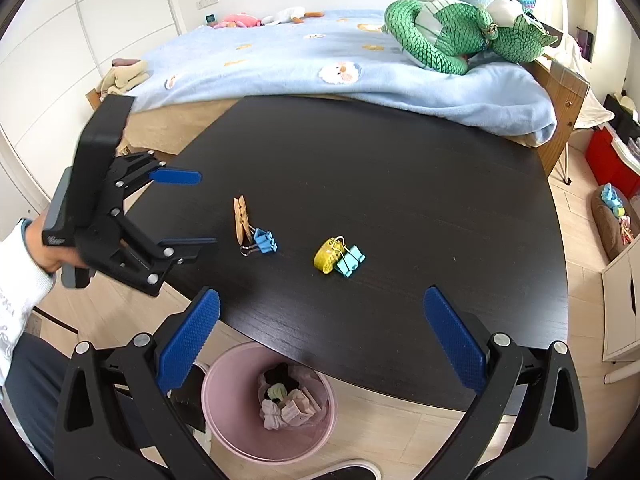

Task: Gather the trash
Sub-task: 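Move both tools back over the table toward the clothespin, then grasp the wooden clothespin with the left tool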

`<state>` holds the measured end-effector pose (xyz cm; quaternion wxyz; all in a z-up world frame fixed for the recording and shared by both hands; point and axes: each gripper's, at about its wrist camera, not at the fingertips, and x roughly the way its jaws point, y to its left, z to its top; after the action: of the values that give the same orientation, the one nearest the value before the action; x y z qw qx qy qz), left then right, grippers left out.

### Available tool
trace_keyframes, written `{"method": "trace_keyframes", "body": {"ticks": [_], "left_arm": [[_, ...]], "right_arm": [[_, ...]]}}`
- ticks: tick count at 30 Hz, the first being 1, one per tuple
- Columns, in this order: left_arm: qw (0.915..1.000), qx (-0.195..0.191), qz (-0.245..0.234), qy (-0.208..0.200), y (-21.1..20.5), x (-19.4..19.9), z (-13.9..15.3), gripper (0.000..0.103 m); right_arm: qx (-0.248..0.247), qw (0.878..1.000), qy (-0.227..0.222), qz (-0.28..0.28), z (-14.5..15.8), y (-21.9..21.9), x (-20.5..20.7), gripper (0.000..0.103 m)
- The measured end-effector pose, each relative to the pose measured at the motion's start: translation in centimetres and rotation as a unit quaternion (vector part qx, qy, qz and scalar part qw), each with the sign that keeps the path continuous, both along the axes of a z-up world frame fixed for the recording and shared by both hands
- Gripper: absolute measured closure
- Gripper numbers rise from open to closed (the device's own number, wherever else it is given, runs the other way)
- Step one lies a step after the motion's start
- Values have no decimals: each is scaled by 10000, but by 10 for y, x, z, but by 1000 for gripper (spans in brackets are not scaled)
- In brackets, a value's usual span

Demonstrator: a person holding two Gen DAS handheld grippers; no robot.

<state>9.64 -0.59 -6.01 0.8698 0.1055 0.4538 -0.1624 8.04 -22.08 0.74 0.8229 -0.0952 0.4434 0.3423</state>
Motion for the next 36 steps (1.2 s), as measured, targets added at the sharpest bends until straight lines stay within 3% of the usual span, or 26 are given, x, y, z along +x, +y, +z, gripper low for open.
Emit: {"method": "trace_keyframes", "body": {"ticks": [14,18,23,28,36], "left_arm": [[9995,-49,-306,72,-2,13,-23,9],[9990,-131,-420,84,-6,17,-23,24],[9987,-162,-474,53,-10,18,-23,26],[9989,-178,-442,31,-10,18,-21,41],[9995,-120,-260,133,-6,14,-19,43]], "right_arm": [[-82,10000,5,-22,-10,-2,2,3],[-100,9999,6,-16,-11,-1,1,3],[-107,9999,10,-6,-13,0,1,3],[-117,9999,27,-13,-15,-1,2,3],[-92,10000,23,3,-13,1,2,3]]}}
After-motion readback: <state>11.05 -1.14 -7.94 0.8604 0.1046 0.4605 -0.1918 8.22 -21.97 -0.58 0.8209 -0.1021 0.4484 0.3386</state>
